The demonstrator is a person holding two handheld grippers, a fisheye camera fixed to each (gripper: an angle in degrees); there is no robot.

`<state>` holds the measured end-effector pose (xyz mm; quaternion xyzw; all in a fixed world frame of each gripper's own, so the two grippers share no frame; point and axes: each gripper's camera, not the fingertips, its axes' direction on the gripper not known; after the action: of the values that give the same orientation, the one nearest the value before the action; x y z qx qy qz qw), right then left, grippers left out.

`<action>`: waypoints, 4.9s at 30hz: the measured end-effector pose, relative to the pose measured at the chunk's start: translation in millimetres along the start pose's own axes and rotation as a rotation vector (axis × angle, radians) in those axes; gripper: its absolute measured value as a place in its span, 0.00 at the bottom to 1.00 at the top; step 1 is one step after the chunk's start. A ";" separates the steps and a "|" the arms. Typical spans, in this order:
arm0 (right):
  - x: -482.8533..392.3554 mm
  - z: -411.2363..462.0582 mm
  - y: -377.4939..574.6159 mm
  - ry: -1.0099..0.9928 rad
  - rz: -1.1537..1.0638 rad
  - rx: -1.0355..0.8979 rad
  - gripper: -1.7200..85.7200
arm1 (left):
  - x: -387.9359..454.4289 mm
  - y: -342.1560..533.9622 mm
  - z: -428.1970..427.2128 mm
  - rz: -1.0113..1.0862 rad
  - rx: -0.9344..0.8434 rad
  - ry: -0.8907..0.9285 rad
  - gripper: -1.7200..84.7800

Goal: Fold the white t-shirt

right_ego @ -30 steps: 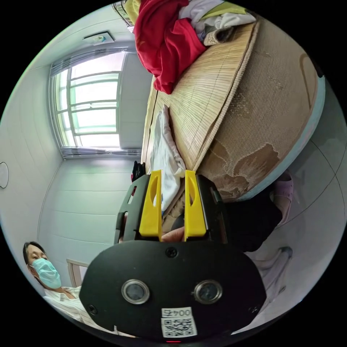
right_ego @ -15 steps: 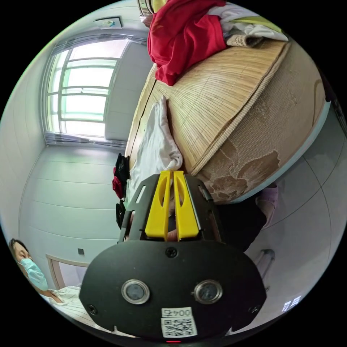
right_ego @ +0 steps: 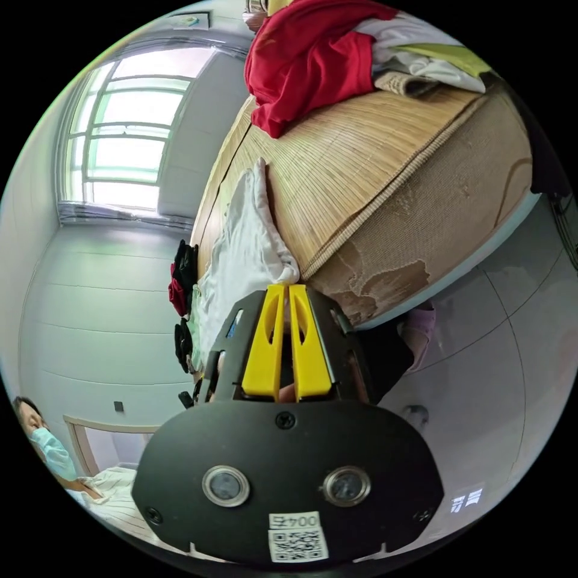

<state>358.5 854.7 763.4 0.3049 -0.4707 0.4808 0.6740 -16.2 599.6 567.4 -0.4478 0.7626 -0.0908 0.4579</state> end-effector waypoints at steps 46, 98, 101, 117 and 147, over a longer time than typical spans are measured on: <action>-237.8 545.6 288.0 0.643 -0.997 -0.061 0.01 | 248.8 -110.6 143.5 0.478 -0.050 -0.482 0.02; 67.9 223.7 134.4 0.280 -0.638 -0.182 0.01 | 139.4 -139.8 189.2 0.424 -0.164 -0.449 0.03; 125.0 140.6 103.8 0.090 -0.439 -0.061 0.01 | 136.7 -139.2 188.6 0.430 -0.150 -0.442 0.03; 85.0 209.0 63.1 0.080 -0.302 -0.326 0.01 | 164.7 -153.3 181.8 0.410 -0.167 -0.343 0.02; 44.2 281.9 98.3 0.324 -0.704 -0.316 0.01 | 197.9 -218.2 262.0 0.499 -0.279 -0.471 0.02</action>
<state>174.6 661.7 904.8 0.2606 -0.2937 0.1848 0.9009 283.4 392.0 417.2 -0.3148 0.7271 0.2339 0.5635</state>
